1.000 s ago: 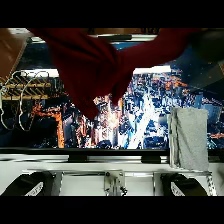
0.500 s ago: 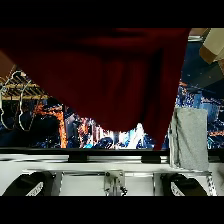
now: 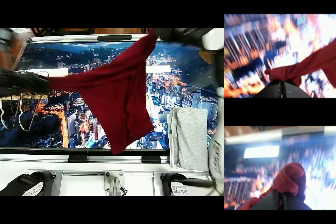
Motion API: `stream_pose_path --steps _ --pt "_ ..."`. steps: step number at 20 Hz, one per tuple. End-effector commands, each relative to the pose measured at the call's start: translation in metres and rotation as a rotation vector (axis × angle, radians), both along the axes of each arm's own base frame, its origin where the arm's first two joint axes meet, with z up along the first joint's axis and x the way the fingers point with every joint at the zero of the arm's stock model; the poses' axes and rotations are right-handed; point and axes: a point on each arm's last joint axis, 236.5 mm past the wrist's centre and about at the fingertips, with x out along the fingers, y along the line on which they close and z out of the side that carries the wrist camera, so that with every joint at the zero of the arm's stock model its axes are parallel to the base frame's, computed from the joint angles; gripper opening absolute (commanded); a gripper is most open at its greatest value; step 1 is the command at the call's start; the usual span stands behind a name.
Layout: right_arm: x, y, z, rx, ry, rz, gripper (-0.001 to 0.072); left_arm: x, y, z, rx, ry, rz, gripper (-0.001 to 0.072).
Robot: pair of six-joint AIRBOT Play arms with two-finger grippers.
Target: Fold the shirts.
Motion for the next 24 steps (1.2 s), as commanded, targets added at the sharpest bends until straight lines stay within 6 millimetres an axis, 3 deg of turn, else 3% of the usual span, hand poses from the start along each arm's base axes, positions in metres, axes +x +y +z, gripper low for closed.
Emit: stream_pose_path --steps 1,3,5,6,7,8,10,12,13,15,16,18,19,20,21,24 --pt "0.042 0.022 -0.126 0.191 0.292 -0.051 0.0073 0.01 -0.009 -0.114 -0.006 0.256 0.059 0.0031" --pt "0.041 0.037 -0.165 0.272 0.412 -0.038 0.0073 0.011 -0.021 -0.146 -0.039 0.349 0.058 0.0031" --pt "0.022 0.047 -0.188 0.262 0.522 0.01 0.008 0.011 -0.028 -0.161 -0.062 0.394 0.059 0.0031" --pt "0.011 0.046 -0.191 0.24 0.562 0.039 0.0223 0.011 -0.029 -0.16 -0.065 0.394 0.058 0.0031" --pt "-0.003 0.043 -0.186 0.221 0.594 0.073 0.0521 0.011 -0.028 -0.156 -0.063 0.383 0.052 0.0031" --pt "-0.022 0.036 -0.176 0.184 0.622 0.125 0.0586 0.012 -0.028 -0.148 -0.051 0.364 0.029 0.0031" --pt "-0.078 0.006 -0.156 0.04 0.728 0.182 0.0586 0.017 -0.026 -0.128 -0.046 0.322 0.009 0.0031" --pt "-0.144 -0.039 -0.148 -0.227 0.865 0.15 0.0586 0.022 -0.02 -0.108 -0.052 0.277 0.012 0.0031" --pt "-0.176 -0.051 -0.146 -0.316 0.92 0.124 0.0586 0.025 -0.016 -0.101 -0.057 0.259 0.02 0.0031" --pt "-0.23 -0.028 -0.158 -0.271 0.961 0.137 0.0586 0.024 -0.006 -0.097 -0.059 0.26 0.041 0.0031" --pt "-0.256 -0.018 -0.18 -0.246 0.979 0.128 0.0586 0.021 -0.002 -0.099 -0.057 0.276 0.05 0.0031" --pt "-0.332 -0.006 -0.248 -0.131 1.175 0.024 0.0587 0.021 0.003 -0.102 -0.056 0.284 0.061 0.0031" --pt "-0.362 0.016 -0.269 0.004 1.266 0.019 0.0587 0.02 0.003 -0.103 -0.053 0.285 0.057 0.0031" --pt "-0.38 0.047 -0.278 0.16 1.297 0.06 0.06 0.02 0.002 -0.103 -0.045 0.283 0.042 0.0031" --pt "-0.386 0.073 -0.282 0.29 1.276 0.079 0.0664 0.02 0.001 -0.103 -0.042 0.281 0.034 0.0031" --pt "-0.387 0.1 -0.307 0.316 1.221 -0.017 0.0664 0.02 0.002 -0.102 -0.029 0.276 0.017 0.0031"
